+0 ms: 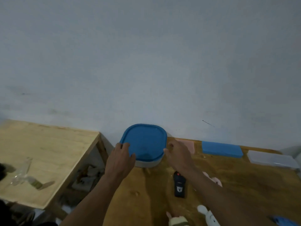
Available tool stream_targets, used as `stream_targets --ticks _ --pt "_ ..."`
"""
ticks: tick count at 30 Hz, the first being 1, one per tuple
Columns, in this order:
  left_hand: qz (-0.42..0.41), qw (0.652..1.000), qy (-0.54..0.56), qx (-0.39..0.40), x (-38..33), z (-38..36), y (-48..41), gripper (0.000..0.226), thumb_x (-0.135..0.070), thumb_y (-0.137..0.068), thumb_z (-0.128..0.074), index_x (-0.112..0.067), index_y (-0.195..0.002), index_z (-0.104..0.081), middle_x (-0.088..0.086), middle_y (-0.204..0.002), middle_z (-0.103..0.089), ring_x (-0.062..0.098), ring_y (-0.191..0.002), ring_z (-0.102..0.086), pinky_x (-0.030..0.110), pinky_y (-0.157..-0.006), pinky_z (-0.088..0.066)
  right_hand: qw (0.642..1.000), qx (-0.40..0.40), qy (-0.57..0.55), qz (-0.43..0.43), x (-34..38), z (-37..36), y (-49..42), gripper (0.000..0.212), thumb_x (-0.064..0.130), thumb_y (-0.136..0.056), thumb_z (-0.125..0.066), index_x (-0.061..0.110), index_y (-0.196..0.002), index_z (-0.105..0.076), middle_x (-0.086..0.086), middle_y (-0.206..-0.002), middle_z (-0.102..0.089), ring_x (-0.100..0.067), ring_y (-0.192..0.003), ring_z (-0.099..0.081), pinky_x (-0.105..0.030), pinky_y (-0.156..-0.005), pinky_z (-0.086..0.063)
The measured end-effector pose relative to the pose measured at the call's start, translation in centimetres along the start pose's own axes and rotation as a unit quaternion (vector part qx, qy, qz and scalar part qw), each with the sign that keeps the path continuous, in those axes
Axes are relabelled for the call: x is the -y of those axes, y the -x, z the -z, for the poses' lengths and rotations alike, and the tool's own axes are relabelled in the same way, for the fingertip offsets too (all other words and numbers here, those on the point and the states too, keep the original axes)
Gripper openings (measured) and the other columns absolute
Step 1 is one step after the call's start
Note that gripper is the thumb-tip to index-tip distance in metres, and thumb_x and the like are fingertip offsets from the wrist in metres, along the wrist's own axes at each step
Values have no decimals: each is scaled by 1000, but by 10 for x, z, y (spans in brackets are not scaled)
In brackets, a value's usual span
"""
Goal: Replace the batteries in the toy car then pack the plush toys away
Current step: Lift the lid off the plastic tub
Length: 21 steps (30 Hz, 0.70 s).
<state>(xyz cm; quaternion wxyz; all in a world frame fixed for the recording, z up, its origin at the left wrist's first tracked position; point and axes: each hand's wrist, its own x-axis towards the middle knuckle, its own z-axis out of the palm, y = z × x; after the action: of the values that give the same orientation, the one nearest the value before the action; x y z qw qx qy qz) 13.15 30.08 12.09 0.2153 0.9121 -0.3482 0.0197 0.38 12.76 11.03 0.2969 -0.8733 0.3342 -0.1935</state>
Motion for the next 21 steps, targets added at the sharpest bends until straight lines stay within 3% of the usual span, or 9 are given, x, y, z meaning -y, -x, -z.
stream_targets --ticks 6,11,18,21 --pt "-19 998 39 54 63 -1 -72 44 -38 -95 -50 -14 -133 -44 8 -124 -50 19 -101 -57 30 -82 -54 994 -1 26 -108 21 -42 -52 44 33 -93 -56 10 -130 -48 -6 -128 -55 -22 -111 -55 -31 -88 -47" --pt "-24 992 71 104 86 -12 -119 51 -38 -94 -53 -13 -137 -41 9 -130 -47 19 -107 -56 29 -88 -52 983 -2 43 -177 20 -61 -77 42 34 -89 -60 13 -125 -52 -6 -118 -60 -22 -100 -59 -36 -82 -54" --pt "21 979 110 170 88 -38 -153 73 -47 -82 -68 -12 -138 -36 11 -130 -44 25 -114 -51 34 -93 -50 969 30 51 -242 16 -72 -100 48 45 -84 -65 14 -119 -55 -5 -109 -62 -20 -89 -59 -28 -70 -52" --pt "33 973 113 199 87 -47 -160 81 -49 -75 -74 -12 -137 -36 11 -127 -44 25 -113 -49 36 -92 -51 966 50 39 -252 13 -77 -109 51 47 -79 -69 14 -115 -58 -2 -105 -66 -16 -85 -60 -28 -72 -53"
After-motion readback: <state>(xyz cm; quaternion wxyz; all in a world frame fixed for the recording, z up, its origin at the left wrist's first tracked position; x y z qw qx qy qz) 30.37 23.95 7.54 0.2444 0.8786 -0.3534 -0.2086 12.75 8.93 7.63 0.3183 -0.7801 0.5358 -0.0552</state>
